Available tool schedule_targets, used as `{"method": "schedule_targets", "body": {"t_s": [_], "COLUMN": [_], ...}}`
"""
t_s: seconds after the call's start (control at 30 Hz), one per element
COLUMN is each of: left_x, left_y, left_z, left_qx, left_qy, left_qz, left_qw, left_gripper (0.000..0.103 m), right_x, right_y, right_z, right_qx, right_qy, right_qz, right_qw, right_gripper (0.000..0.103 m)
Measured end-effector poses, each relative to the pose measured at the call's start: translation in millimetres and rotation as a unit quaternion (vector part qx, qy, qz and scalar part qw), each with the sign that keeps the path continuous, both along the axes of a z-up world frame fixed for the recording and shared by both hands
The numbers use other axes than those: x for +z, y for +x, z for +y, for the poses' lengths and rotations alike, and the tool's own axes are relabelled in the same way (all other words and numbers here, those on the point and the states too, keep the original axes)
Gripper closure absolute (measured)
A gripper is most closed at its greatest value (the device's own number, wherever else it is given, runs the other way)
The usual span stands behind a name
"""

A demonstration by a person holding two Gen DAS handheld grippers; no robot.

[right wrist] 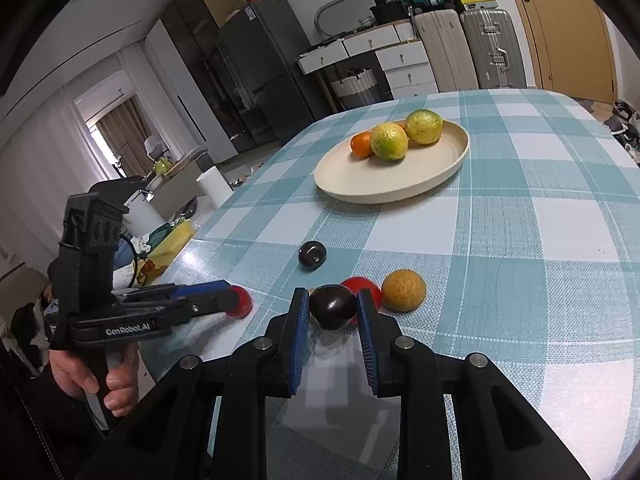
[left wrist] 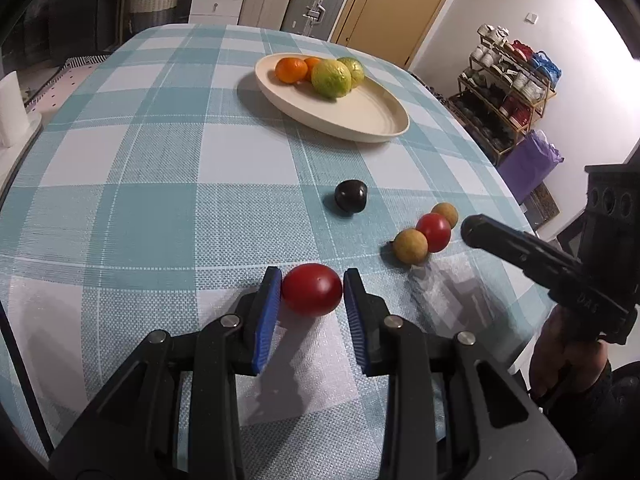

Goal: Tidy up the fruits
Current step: 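Carry the tomato and the dark plum over the cream plate with both grippers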

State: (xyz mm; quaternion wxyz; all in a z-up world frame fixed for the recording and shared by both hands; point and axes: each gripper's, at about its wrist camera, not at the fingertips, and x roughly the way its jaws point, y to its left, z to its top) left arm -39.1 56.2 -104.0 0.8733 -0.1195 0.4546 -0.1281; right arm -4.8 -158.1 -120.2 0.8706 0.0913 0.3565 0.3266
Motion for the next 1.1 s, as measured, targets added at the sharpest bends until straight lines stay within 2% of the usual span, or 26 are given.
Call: {"method": "schedule_targets", "body": {"t_s": [0.37,0.5,0.67,1.1], "left_x": [11,18,29,47], "left_y": [7,22,48,135], "left_z": [8,15,22,21], "left_qx": [-0.003,-0.003,0.0,0.001], "left_qy": [-0.025,-0.052,-0.071,-0.082], "left_qz": [-0.008,-0.004,-0.005,-0.011], "left_qw": [0.9996,0.9986,0.9974,0.9966], "left_gripper": [0.076,0.076,0.076,0.076], "right_x": [15,27,37,48], "right_y": [4,15,36,110], "right_z": [2,6,10,19], "right_qx": [0.003,0.01,0.014,0.021], "right_qy": [-0.005,-0.003,0.009,0.042], "right_qz": [-0.018,-0.029,-0.032,-0.001], "right_qw": [1.0,1.0,0.999,0.999], "right_gripper": [0.078,0.078,0.078,0.078]}}
